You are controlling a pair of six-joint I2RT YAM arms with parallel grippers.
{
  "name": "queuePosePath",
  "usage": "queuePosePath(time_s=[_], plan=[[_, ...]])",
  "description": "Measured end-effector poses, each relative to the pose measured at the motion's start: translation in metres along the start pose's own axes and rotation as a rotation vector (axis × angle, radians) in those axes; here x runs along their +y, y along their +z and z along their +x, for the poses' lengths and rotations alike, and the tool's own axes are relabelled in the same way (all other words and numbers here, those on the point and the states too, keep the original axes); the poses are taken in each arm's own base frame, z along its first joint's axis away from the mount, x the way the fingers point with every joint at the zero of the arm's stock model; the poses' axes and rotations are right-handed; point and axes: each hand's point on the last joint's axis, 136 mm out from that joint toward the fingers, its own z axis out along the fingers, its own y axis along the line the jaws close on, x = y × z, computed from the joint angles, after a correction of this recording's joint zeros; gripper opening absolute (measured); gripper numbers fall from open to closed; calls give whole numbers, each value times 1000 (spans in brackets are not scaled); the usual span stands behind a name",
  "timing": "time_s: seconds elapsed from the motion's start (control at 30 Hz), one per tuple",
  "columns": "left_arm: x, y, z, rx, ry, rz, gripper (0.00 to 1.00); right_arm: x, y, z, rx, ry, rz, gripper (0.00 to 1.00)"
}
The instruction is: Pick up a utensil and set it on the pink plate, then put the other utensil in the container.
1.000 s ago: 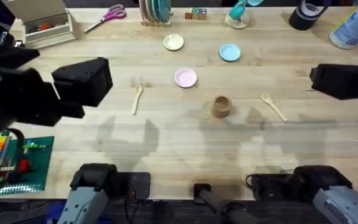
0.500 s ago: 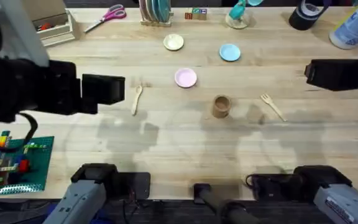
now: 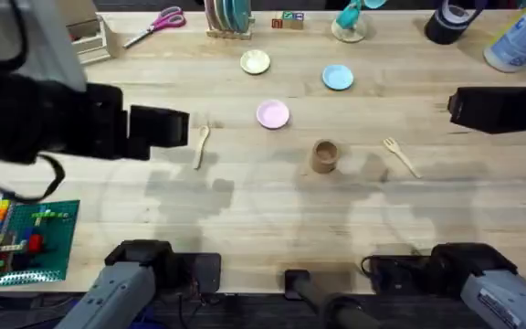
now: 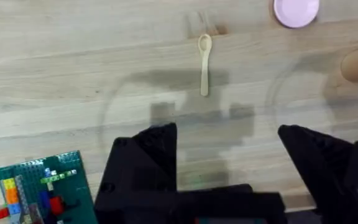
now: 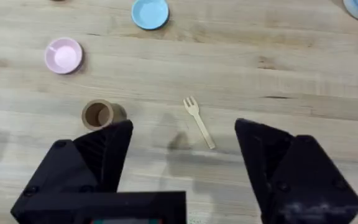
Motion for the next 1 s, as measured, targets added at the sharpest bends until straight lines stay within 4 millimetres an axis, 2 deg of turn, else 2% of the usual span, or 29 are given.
queuePosePath(time_s=[0.27,0.4,0.53,0.83,1.0], plan=[[2,41,-7,133,-12,17,995,0,0,0,0,0,0,998],[5,69,-10,128,-19,17,995,0,0,0,0,0,0,998],[6,93,-4,129,-36,18,995,0,0,0,0,0,0,998],[7,116,-3,140,-34,18,995,0,0,0,0,0,0,998],[6,136,-1,204,-24,27,995,0,0,0,0,0,0,998]])
